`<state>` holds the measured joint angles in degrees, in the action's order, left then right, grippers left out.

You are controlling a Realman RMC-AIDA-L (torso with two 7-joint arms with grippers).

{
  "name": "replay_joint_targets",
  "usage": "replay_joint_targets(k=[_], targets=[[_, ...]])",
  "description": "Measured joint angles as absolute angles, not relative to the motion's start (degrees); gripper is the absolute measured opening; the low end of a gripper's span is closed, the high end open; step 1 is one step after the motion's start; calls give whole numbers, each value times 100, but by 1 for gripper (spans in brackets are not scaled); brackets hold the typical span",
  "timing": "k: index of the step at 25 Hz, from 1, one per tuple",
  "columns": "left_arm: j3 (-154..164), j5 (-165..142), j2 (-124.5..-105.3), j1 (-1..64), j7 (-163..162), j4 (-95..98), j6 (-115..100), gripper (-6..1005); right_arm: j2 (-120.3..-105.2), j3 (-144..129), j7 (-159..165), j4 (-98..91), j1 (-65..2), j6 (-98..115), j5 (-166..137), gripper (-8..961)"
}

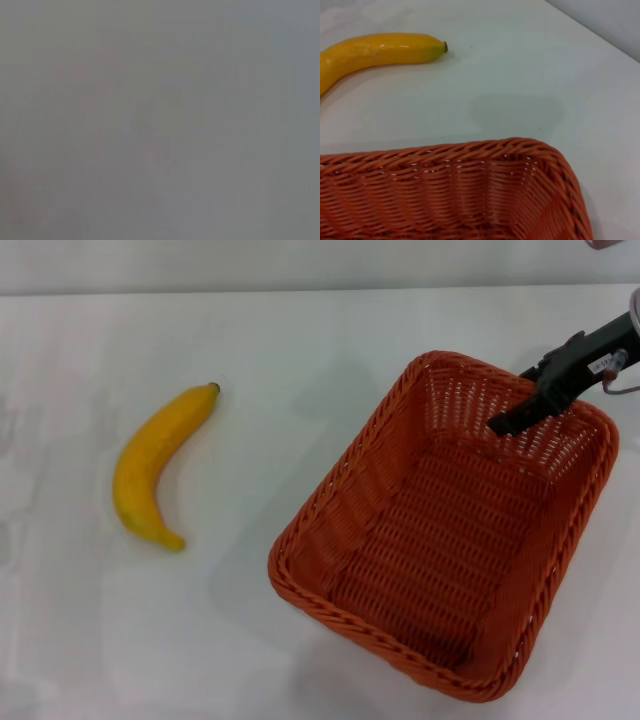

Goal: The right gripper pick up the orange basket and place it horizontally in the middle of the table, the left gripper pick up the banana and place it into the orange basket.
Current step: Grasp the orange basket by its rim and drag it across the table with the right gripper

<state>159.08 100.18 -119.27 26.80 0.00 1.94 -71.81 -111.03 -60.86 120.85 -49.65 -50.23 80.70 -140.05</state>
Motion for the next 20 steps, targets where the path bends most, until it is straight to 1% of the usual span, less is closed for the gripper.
replay_joint_targets(k=[14, 20], targets=[[15908, 10010, -11936, 2672, 0, 193, -7181, 876, -11230, -6375, 12084, -4957, -4855, 7585, -14090, 872], [15908, 10010, -11936, 2672, 0, 193, -7181, 876, -11237, -6381, 12087, -4957, -4806, 7528, -14089, 834]])
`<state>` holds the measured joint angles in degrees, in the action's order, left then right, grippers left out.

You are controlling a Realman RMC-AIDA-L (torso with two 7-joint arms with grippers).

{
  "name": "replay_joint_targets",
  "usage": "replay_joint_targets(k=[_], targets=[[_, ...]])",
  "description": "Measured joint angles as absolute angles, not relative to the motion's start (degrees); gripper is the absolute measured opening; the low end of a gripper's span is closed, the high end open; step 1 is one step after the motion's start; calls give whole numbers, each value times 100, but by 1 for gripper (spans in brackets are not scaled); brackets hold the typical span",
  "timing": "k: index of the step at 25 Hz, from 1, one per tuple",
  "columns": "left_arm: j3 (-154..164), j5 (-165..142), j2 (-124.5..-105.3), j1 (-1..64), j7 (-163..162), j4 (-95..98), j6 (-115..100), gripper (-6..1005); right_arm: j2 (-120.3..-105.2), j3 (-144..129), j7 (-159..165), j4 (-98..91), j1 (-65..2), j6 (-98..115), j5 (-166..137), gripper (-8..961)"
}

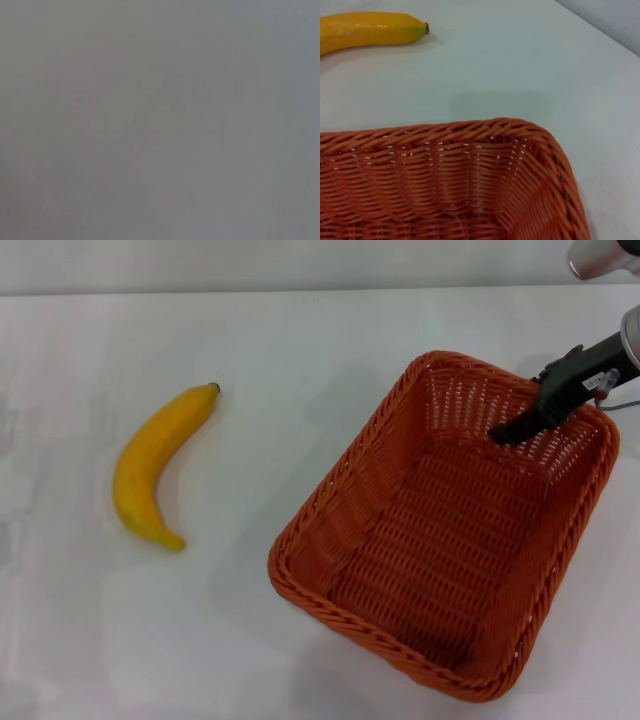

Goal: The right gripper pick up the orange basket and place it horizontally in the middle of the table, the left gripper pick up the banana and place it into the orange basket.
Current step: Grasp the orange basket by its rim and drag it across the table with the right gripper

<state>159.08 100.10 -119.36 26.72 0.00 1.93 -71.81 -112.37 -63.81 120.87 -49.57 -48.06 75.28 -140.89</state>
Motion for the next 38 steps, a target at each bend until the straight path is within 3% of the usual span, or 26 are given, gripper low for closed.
replay_joint_targets(k=[10, 16, 19, 24, 38], targets=[[15908, 10011, -11936, 2689, 0, 202, -7181, 875, -11235, -6380, 12145, -5006, -4794, 7515, -14154, 771], [15908, 10011, -11936, 2689, 0, 202, -7181, 875, -11232, -6383, 12109, -5048, -4790, 7508, -14154, 572], [15908, 10011, -11936, 2689, 0, 202, -7181, 875, -11225, -6387, 12090, -5111, -4760, 7506, -14154, 315], [15908, 10011, -11935, 2689, 0, 244, -7181, 875, -11197, -6384, 12088, -5172, -4736, 7545, -14153, 226], [15908, 10011, -11929, 2705, 5, 346, -7181, 875, -11044, -6336, 12400, -5170, -4833, 8142, -14153, 205]])
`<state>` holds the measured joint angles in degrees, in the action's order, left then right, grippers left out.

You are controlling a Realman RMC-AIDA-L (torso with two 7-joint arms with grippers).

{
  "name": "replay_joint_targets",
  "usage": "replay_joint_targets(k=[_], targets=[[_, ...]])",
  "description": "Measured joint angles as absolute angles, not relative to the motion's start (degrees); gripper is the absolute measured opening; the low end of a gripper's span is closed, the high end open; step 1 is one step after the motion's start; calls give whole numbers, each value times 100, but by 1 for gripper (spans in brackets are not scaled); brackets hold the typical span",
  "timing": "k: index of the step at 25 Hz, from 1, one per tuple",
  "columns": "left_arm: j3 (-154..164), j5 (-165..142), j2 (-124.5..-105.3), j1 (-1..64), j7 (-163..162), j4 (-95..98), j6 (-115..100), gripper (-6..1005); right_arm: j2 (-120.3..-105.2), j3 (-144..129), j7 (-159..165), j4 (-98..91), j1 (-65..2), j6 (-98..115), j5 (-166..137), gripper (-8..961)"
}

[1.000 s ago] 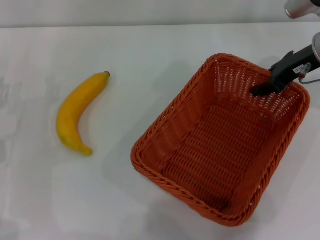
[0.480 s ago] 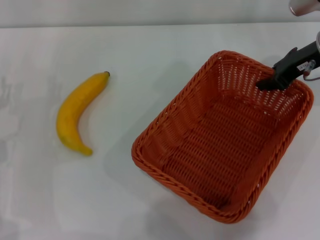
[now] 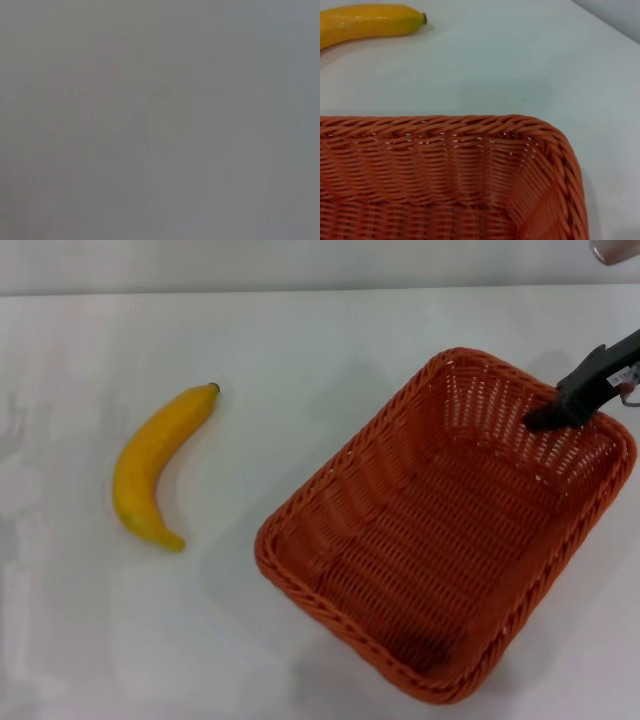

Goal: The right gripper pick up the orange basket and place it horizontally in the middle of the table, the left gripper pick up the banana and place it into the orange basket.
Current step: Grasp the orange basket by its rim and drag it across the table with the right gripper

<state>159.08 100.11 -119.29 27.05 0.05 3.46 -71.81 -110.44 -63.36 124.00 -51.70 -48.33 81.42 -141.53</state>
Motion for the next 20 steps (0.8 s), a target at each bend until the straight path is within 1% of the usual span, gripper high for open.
replay_joint_targets(k=[7, 13, 15, 18, 20], targets=[[15908, 10010, -11927, 2707, 6, 344, -7201, 875, -10955, -6334, 12791, -5134, -4995, 8686, -14150, 164], [15908, 10010, -11926, 2732, 6, 343, -7208, 875, -10878, -6060, 12987, -5060, -5104, 8942, -14144, 162], [15908, 10010, -11926, 2753, 6, 342, -7203, 875, -10859, -5905, 13000, -4985, -5143, 9036, -14146, 147], [15910, 10009, -11926, 2768, 8, 342, -7191, 875, -10802, -5758, 13065, -4812, -5231, 9133, -14145, 139], [15913, 9958, -11926, 2774, 8, 343, -7189, 875, -10732, -5712, 13166, -4643, -5301, 9163, -14122, 139]])
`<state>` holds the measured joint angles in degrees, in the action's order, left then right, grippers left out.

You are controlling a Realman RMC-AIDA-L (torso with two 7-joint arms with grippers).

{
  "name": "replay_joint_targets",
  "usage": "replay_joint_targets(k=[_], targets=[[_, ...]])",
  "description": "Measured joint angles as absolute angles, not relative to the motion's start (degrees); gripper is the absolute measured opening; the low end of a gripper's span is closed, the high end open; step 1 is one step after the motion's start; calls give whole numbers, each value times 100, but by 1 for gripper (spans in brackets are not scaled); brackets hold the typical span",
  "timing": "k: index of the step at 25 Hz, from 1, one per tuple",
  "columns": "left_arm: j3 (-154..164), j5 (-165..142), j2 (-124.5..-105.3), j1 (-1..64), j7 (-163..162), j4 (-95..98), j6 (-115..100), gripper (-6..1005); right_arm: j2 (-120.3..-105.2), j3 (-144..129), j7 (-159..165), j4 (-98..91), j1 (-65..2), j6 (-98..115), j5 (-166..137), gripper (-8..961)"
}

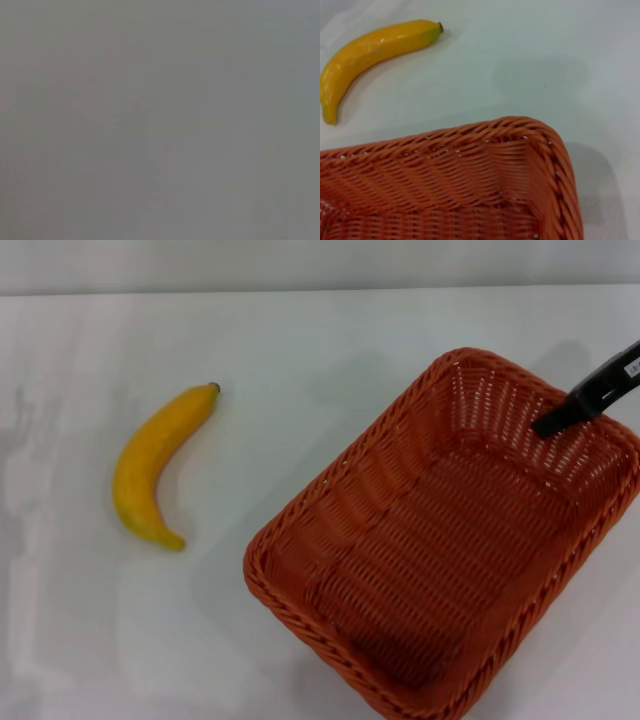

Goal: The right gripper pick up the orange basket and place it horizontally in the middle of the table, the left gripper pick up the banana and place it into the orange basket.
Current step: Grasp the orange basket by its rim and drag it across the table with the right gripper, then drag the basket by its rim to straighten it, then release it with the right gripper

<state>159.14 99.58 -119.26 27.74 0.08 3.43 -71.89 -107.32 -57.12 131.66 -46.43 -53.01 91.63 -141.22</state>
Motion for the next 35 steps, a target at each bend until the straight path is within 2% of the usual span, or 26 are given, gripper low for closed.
replay_joint_targets(k=[20, 24, 35], targets=[[15916, 9859, -11936, 2988, 0, 343, -7038, 875, -10312, -4241, 13235, -3351, -5389, 9392, -13659, 133], [15917, 9862, -11935, 2988, 0, 343, -7032, 876, -10340, -4020, 13244, -3340, -5279, 9358, -13473, 133], [15916, 9861, -11927, 3017, 0, 343, -7022, 876, -10602, -3659, 13211, -3332, -4767, 8751, -12805, 134]])
